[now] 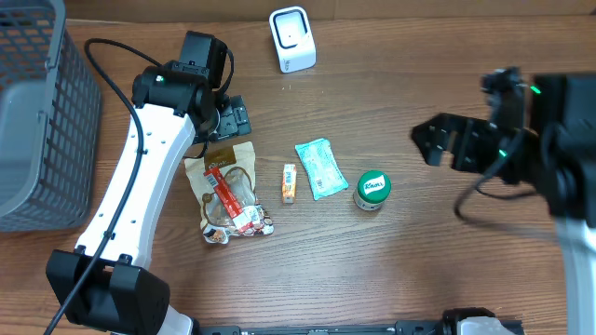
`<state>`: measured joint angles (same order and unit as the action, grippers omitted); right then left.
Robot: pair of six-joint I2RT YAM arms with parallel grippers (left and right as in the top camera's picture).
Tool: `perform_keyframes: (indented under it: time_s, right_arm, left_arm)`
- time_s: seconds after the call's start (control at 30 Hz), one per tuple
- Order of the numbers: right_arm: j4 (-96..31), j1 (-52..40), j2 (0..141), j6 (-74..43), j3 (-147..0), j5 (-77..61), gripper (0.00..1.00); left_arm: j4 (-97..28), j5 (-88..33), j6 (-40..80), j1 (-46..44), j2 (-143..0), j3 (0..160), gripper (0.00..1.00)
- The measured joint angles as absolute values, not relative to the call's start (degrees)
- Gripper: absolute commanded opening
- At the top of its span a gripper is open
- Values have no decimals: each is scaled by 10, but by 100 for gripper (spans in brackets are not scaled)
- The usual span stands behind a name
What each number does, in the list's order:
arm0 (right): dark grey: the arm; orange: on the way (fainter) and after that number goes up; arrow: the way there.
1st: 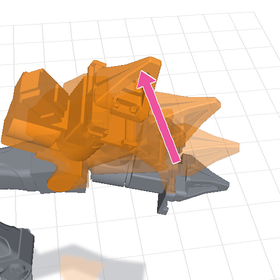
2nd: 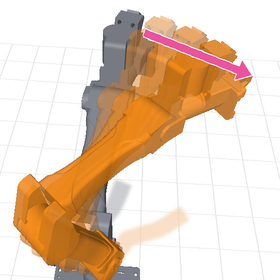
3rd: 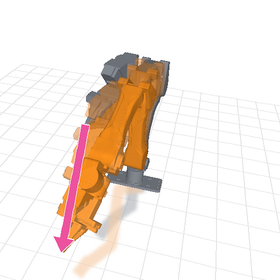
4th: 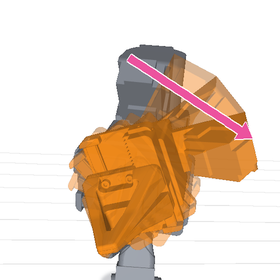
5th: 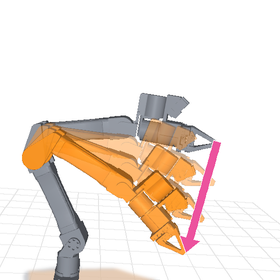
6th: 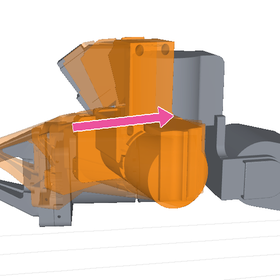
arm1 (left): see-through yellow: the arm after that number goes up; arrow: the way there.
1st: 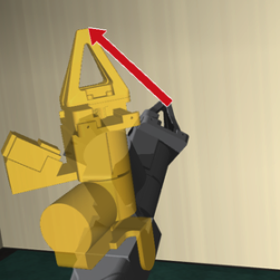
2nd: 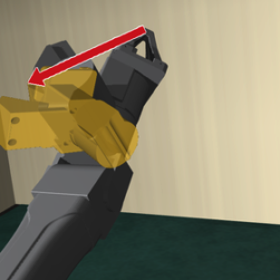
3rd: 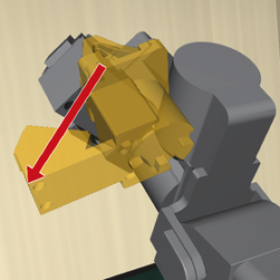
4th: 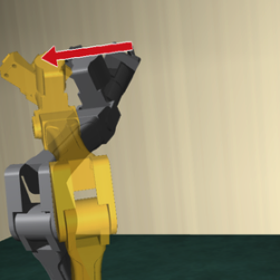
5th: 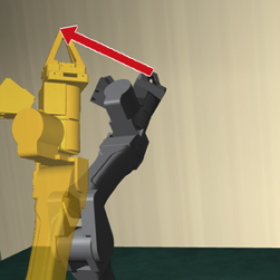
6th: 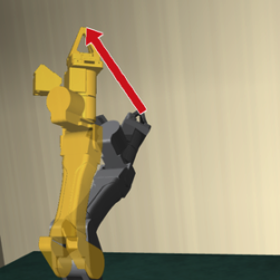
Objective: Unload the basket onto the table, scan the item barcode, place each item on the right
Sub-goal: 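Reach the right gripper to the green-lidded jar and lower onto it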
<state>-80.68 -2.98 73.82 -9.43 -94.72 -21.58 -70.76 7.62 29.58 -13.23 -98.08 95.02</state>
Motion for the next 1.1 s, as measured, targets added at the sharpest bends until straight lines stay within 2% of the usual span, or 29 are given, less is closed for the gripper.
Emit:
perform_keyframes:
  time_s: [0.03, 0.07, 0.3, 0.47, 0.7, 0.93, 1.1]
  right_arm:
    - [-809, -30, 759, -94, -947, -239, 82]
    - [-809, -30, 775, -97, -947, -257, 81]
    - [-848, -31, 867, -155, -947, -293, 82]
    - [-855, -54, 896, -247, -927, -201, 84]
    - [-768, -119, 896, -343, -820, -104, 84]
    - [-656, -153, 906, -374, -723, -79, 84]
    - [-635, -166, 927, -380, -718, -65, 86]
  left_arm:
    - [-708, 76, 296, -132, -981, 950, 100]
    - [-708, 76, 296, -132, -981, 950, 100]
    - [-708, 76, 296, -132, -981, 950, 100]
    - [-708, 76, 296, -132, -981, 950, 100]
    - [-707, 76, 296, -132, -981, 950, 100]
    - [-708, 76, 296, -132, -981, 950, 100]
    - [-708, 76, 296, -132, -981, 950, 100]
